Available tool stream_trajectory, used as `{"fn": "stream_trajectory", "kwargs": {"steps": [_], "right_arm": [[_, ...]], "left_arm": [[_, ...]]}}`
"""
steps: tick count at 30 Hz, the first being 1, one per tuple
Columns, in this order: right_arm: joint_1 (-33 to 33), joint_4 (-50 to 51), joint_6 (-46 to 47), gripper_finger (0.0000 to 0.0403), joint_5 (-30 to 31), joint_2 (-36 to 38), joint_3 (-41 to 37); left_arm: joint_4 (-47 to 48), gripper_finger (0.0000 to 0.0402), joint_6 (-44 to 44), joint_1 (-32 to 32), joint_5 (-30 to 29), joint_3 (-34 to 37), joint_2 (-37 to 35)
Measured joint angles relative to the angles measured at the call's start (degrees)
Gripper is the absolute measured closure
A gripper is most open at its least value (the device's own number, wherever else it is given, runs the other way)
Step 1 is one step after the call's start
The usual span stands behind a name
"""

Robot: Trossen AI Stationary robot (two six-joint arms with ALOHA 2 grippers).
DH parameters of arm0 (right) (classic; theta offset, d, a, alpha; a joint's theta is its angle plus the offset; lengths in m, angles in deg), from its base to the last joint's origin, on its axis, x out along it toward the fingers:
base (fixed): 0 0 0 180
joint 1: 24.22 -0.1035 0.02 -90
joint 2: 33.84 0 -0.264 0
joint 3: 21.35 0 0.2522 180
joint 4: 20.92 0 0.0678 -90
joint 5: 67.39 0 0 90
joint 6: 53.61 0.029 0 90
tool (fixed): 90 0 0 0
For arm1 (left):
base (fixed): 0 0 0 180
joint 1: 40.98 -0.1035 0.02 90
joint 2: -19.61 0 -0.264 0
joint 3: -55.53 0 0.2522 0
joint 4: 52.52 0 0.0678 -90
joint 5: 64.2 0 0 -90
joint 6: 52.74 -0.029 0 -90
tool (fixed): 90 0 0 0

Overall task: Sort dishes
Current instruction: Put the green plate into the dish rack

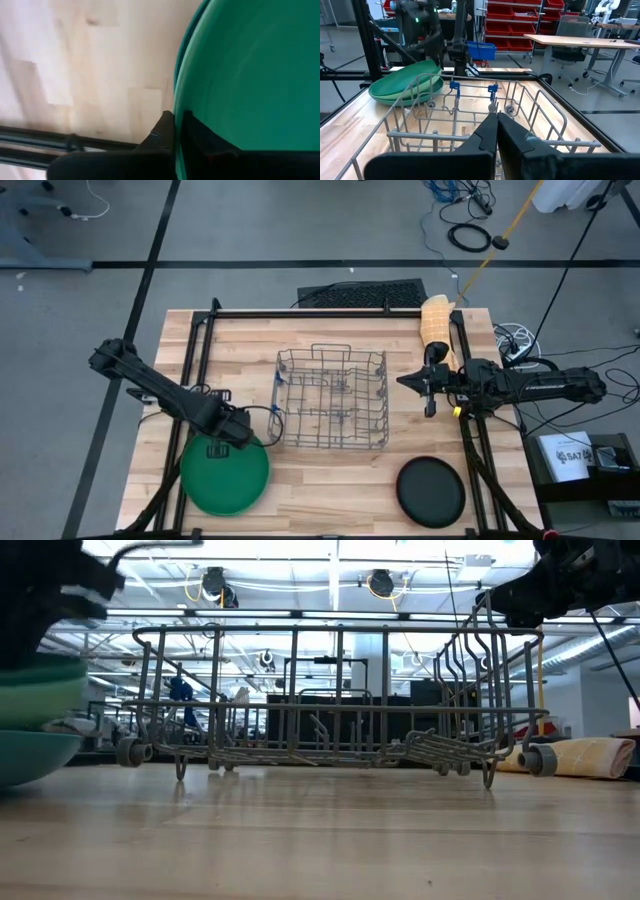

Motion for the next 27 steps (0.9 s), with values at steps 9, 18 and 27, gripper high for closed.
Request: {"fn": "stream_trajectory", "kwargs": {"steps": [9,18,27], "right_arm": [[0.00,-0.37,-0.10,0.0397,-0.02,0.00,0.00],[-0.02,-0.39,-0.17,0.0397,-0.04,0.01,0.00],[-0.02,-0.37,-0.07,0.0397,-0.04,0.00,0.00]], "left_arm": [[14.14,0.0400,1.77,0.77,-7.81,-13.55,-0.39],[12.19,0.0401,0.43,1.48,-9.92,-17.29,-1.46],[13.76,0.0401,-0.17,2.60,-9.51,-17.69,-2.61]]}}
